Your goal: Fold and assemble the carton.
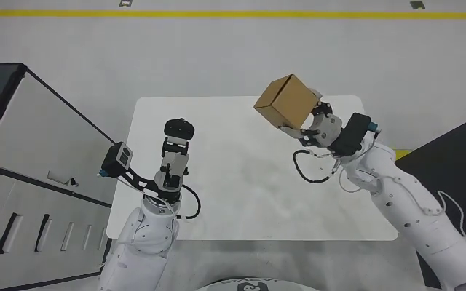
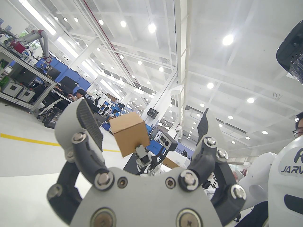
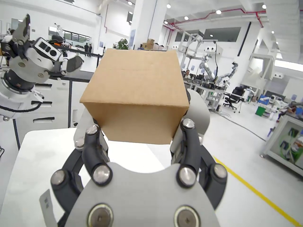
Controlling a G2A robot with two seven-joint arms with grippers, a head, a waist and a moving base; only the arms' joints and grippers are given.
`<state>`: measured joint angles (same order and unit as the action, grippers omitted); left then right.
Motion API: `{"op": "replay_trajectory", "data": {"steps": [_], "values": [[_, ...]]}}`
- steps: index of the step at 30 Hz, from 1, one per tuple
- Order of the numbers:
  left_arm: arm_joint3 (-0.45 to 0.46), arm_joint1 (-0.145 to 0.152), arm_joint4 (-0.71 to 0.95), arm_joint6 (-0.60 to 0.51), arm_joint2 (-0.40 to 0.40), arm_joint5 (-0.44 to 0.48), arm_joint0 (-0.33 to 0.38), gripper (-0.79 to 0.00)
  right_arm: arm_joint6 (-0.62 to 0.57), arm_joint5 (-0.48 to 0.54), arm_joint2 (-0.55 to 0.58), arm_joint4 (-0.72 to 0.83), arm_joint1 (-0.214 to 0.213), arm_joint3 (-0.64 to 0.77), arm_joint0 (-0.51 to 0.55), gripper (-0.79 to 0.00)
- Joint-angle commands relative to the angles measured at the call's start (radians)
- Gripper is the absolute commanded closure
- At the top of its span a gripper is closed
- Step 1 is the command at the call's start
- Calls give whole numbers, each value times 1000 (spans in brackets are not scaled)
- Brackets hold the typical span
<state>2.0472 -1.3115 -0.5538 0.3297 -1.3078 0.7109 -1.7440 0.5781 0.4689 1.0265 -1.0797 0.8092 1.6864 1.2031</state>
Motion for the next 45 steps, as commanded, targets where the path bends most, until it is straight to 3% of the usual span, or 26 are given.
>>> {"op": "replay_trajectory", "data": {"steps": [1,9,23,37,45], "values": [[0,0,0,0,0,0,0,-785,-3,-12,-17,-2,7,-26,10,0],[0,0,0,0,0,0,0,-785,-18,-35,-85,-1,41,-150,30,0],[0,0,0,0,0,0,0,-785,-63,-63,-89,7,47,-175,39,0],[0,0,0,0,0,0,0,-785,-178,-46,-237,98,138,-439,-13,0],[0,0,0,0,0,0,0,-785,-180,-63,-293,11,182,-540,-65,0]]}}
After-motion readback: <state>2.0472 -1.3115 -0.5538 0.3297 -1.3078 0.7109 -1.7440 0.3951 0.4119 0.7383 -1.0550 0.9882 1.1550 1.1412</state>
